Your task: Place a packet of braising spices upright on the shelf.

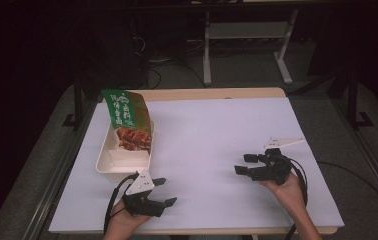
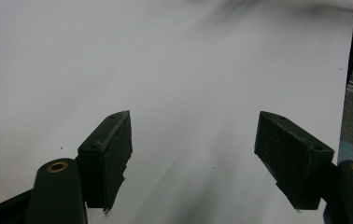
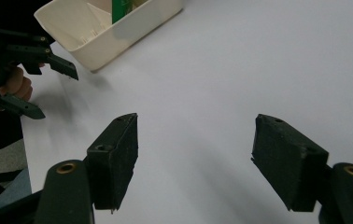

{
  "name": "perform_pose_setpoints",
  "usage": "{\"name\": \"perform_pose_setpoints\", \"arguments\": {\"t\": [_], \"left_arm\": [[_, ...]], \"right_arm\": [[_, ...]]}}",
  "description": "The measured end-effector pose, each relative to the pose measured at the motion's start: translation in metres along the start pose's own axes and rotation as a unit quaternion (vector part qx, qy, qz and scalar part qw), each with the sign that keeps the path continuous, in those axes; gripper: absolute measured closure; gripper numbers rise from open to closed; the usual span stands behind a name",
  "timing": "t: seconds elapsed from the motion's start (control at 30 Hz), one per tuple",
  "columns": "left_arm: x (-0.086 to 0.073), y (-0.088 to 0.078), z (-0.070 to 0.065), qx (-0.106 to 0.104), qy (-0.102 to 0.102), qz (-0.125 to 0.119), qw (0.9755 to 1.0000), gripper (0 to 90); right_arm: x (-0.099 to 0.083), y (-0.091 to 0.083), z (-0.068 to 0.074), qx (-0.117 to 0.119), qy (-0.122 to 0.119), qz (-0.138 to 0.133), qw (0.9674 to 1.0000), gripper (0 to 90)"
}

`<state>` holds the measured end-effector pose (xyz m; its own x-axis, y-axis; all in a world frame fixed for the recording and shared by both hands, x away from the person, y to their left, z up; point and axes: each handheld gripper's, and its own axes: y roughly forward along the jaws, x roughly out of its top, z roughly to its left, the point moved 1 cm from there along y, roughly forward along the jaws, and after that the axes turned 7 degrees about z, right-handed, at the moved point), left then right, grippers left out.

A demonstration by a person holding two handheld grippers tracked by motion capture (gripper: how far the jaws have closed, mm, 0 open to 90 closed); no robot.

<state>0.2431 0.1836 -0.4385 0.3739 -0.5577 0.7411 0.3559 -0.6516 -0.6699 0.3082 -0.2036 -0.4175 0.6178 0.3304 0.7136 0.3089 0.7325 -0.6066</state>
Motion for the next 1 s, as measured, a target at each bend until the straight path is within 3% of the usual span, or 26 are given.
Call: {"name": "perform_pose_setpoints", "arguments": {"t": [0.7,1.0], "left_arm": [[0.0,0.001,0.001,-0.001,-0.002,0.0,1.0,26.9],[-0.001,0.001,-0.001,-0.004,0.001,0.003,1.0,26.9]], "right_arm": [[-0.029,0.001,0.006,0.01,0.009,0.007,0.9999,29.2],[-0.045,0.001,0.01,0.003,0.015,0.0,0.9999,28.9]]}}
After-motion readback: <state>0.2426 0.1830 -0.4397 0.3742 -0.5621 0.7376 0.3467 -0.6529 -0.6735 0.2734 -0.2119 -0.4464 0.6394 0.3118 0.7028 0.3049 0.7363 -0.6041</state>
